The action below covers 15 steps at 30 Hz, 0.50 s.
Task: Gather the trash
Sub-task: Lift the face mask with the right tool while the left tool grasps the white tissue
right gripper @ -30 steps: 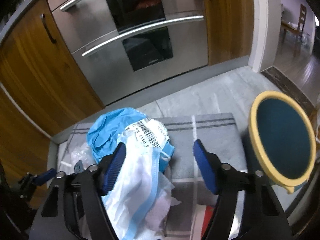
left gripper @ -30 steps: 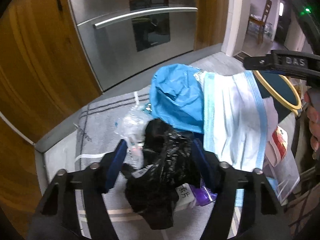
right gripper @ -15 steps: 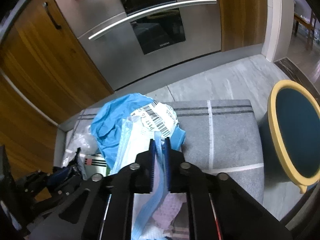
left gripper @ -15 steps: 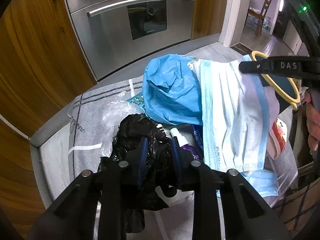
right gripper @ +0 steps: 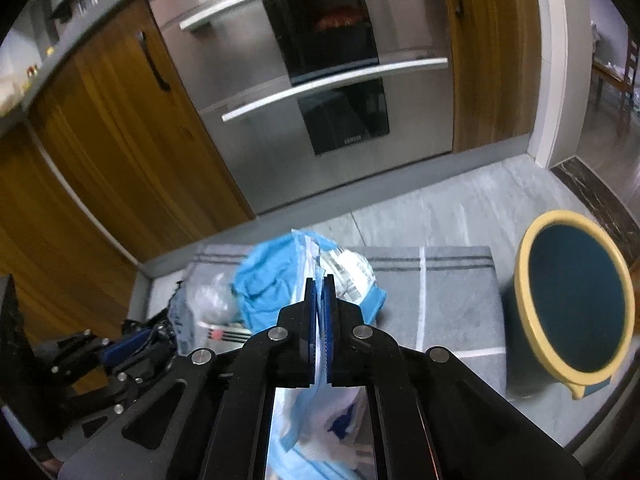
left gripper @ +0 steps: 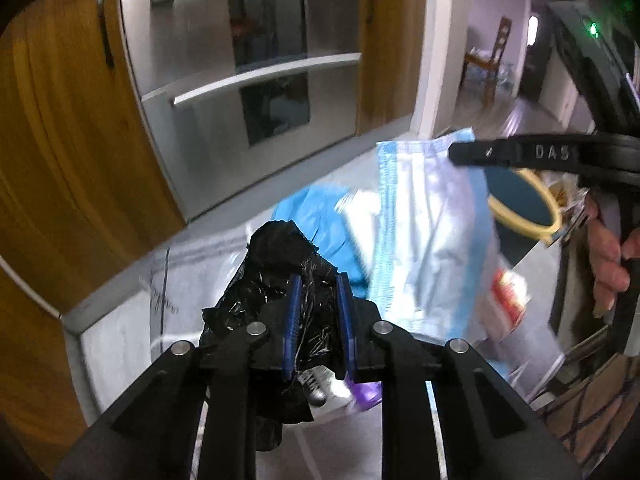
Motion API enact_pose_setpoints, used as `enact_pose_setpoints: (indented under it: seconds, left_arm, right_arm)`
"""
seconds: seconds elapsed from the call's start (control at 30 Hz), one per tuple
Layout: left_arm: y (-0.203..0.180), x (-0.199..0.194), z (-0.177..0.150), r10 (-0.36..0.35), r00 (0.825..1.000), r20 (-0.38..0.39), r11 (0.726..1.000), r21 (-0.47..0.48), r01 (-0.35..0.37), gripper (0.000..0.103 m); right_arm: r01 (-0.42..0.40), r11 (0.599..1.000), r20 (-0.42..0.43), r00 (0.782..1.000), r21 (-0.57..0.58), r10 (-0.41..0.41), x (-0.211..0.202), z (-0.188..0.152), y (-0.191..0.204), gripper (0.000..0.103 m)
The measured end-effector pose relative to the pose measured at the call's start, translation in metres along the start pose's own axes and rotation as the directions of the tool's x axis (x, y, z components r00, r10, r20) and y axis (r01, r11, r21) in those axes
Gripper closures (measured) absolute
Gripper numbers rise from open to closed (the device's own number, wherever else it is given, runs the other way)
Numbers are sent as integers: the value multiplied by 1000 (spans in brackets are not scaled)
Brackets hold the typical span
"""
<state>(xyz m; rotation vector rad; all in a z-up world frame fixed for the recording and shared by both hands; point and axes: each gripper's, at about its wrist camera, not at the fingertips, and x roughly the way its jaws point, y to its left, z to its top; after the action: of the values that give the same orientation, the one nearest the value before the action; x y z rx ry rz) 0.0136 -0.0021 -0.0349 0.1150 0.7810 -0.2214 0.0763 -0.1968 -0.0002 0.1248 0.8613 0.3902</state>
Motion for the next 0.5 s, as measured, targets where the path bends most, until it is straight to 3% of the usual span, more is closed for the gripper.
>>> enact_pose_setpoints:
  seconds: [0.13, 0.27, 0.37, 0.5]
  left_arm:
    - [-10, -23, 12, -29, 995, 92, 999, 17, 27, 85]
    - [-15, -33, 20, -67, 989, 132, 998, 12, 66, 85]
    - [-19, -34, 23, -96, 987, 132, 995, 11, 95, 85]
    - [-25, -29, 24, -107, 987, 118, 994, 20, 105, 85]
  right_arm:
    - [4, 1000, 62, 998, -1, -4, -33, 7, 4, 99]
    - [-26, 1000, 112, 993, 15, 24, -59, 14, 3, 99]
    - [-55, 998, 84, 995, 40, 51, -54, 13, -5, 99]
    - [21, 997, -15, 1000, 70, -20, -20, 7, -25, 99]
